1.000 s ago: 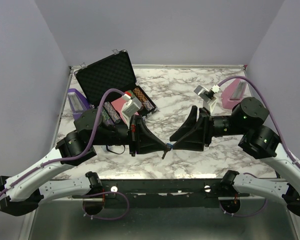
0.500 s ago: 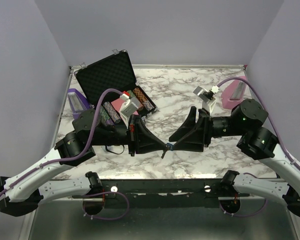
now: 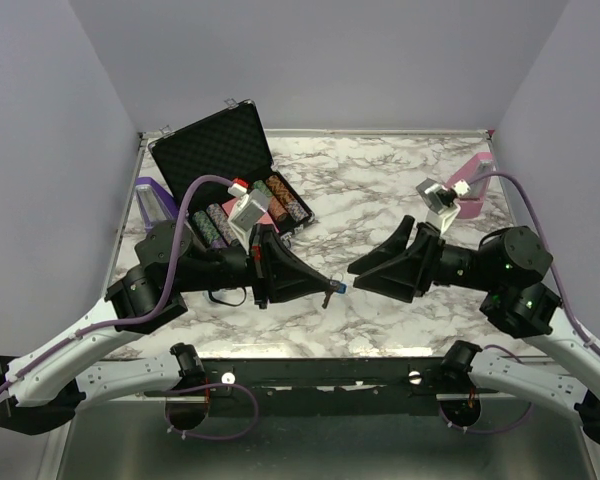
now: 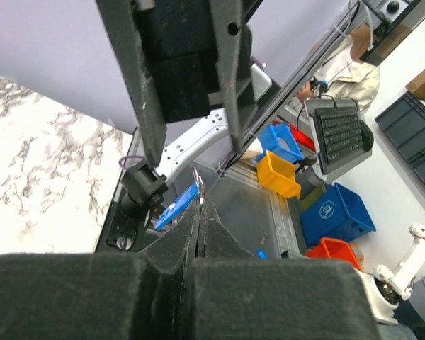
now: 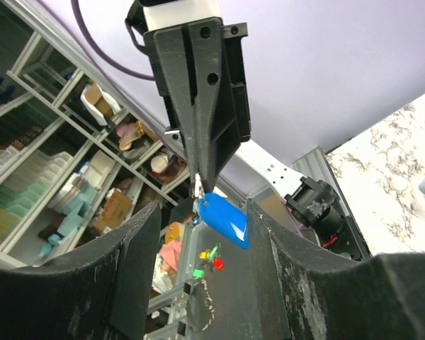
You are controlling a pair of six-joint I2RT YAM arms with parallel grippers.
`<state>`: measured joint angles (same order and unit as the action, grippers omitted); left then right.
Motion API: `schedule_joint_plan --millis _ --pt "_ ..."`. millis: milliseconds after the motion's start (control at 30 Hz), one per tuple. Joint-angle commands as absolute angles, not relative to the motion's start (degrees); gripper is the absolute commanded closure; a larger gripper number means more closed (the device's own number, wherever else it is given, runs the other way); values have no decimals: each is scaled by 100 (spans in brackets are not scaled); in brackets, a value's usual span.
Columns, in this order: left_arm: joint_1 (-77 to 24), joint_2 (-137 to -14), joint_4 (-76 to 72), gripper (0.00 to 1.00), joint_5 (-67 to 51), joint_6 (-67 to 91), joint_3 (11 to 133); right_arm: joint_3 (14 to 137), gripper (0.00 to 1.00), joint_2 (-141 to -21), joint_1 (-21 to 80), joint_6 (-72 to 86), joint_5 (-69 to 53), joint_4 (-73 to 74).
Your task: Remove the keys from the keyring
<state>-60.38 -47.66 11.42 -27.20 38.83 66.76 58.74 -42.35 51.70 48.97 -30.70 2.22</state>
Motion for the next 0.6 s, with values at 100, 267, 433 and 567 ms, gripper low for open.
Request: schedule_joint_plan --millis 100,267,433,567 --pt "-6021 -4711 528 100 -2479 3999 6706 5695 49 -4447 5194 5326 -2979 -834" --pt "-6029 -4685 352 100 -2259 4131 6618 5704 55 -4579 5194 5361 -3120 -1046" --pt "-6021 -4641 194 100 -2092 4210 6478 5555 60 -4553 5203 5493 -3120 -1344" --pt "-6012 -4658 149 100 -2039 4236 6434 5484 63 -4553 5203 5537 -3085 -1441"
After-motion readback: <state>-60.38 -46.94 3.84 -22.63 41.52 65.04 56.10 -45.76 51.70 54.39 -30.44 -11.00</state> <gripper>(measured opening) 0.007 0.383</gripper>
